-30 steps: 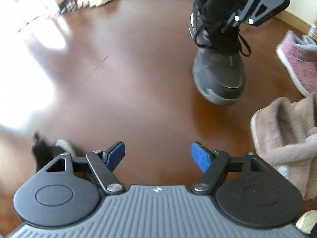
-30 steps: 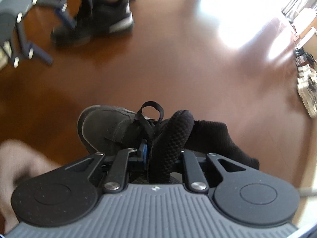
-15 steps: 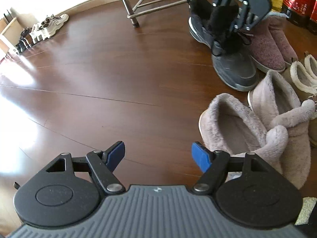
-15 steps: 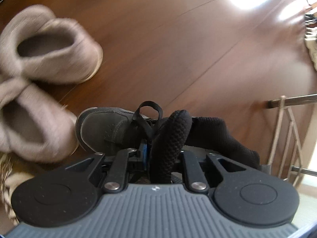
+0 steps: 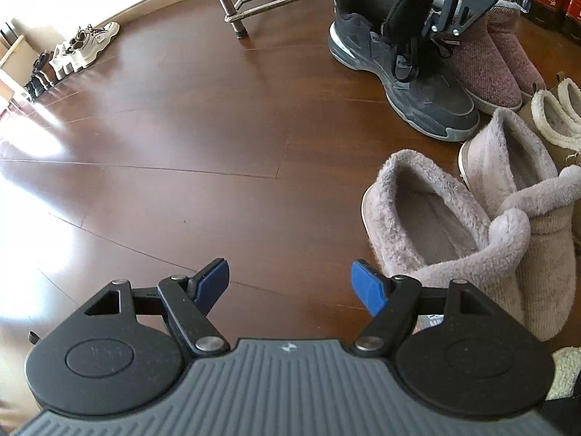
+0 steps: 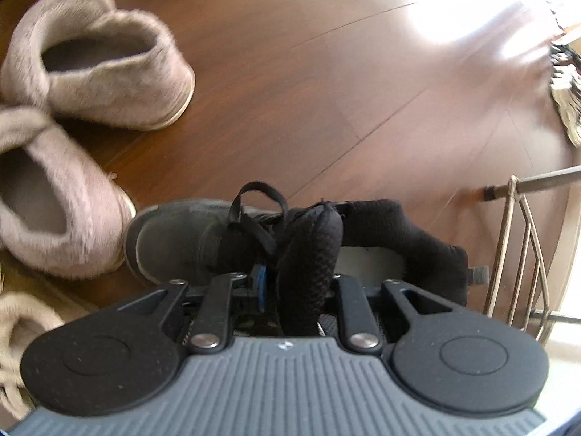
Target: Organize scattered shoes
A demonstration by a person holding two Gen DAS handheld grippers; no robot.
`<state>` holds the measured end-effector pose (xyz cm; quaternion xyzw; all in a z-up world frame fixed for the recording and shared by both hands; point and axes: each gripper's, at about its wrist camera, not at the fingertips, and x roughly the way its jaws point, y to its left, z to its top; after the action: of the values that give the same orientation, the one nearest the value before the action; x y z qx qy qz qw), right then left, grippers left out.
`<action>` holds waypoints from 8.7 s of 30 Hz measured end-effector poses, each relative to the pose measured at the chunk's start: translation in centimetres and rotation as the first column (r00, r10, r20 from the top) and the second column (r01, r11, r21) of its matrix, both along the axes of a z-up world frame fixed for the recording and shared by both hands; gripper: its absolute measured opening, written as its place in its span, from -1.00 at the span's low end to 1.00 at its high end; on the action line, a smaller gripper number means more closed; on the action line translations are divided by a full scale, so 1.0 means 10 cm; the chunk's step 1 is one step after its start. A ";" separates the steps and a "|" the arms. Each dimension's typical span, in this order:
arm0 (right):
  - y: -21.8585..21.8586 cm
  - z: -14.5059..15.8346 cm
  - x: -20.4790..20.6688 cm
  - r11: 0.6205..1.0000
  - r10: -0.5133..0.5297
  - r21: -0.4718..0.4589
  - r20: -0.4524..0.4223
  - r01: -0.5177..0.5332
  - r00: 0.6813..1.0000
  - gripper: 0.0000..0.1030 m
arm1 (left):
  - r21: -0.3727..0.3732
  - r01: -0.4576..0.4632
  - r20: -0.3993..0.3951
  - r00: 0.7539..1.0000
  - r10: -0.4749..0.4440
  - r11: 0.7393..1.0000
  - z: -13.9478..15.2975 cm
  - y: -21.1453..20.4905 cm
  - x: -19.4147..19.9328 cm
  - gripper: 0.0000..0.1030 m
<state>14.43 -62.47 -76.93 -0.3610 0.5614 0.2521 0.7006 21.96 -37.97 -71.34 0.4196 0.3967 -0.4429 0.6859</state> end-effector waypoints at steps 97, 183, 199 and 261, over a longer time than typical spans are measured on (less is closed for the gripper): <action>1.81 0.39 0.01 0.367 -0.893 0.640 0.040 0.675 0.449 0.68 | 0.136 0.540 0.262 0.789 -0.555 0.831 -0.16 0.39 1.69 -0.74; 2.06 5.89 -3.81 -0.208 -0.973 0.572 -0.038 0.794 -0.228 0.81 | -0.106 -0.464 -0.199 0.877 0.438 0.880 5.34 1.10 -2.69 0.49; 2.67 6.79 -4.96 -0.109 -0.992 0.489 -0.003 0.865 -0.124 0.95 | -0.099 -0.527 -0.193 0.842 0.504 0.844 6.15 1.49 -4.20 0.50; 3.32 7.18 -5.21 -0.191 -0.974 0.503 0.012 0.843 -0.228 0.95 | -0.189 -0.467 -0.140 0.883 0.447 0.864 6.62 1.88 -4.17 0.50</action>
<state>-37.71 -29.27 -5.17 0.2653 0.4249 -0.3644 0.7851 -19.73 -19.20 -5.14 0.2153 0.4648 -0.3271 0.7941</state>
